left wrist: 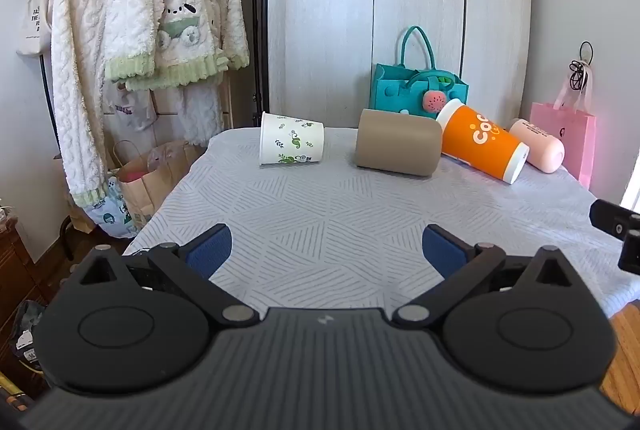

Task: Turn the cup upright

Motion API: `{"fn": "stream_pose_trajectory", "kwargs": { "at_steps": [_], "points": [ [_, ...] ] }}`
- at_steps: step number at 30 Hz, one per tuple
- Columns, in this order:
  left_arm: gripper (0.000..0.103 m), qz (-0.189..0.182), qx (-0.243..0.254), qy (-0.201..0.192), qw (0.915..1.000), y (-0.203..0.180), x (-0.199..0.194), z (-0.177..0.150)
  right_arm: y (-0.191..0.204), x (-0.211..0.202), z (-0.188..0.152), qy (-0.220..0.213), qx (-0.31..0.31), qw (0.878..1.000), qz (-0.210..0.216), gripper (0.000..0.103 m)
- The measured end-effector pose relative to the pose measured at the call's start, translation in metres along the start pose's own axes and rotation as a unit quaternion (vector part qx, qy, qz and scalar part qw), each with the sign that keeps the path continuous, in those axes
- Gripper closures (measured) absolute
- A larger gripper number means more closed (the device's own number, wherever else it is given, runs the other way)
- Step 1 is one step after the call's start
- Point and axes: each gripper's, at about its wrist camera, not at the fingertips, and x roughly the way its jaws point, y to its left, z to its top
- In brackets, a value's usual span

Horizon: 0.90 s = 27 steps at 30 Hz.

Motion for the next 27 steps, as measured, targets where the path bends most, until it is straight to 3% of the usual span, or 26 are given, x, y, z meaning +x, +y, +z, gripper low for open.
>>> {"fn": "stream_pose_trajectory", "kwargs": {
  "at_steps": [13,27],
  "points": [
    [0.0,-0.012,-0.005,-0.032,0.9994,0.001,-0.009,-0.001,0.003,0.0,-0.004,0.005,0.003,1.0,0.003,0.0],
    [0.0,-0.015,-0.015,-0.03,0.9993,0.006,-0.006,-0.004,-0.001,0.0,-0.003,0.008,0.001,1.0,0.007,0.0]
  ]
}}
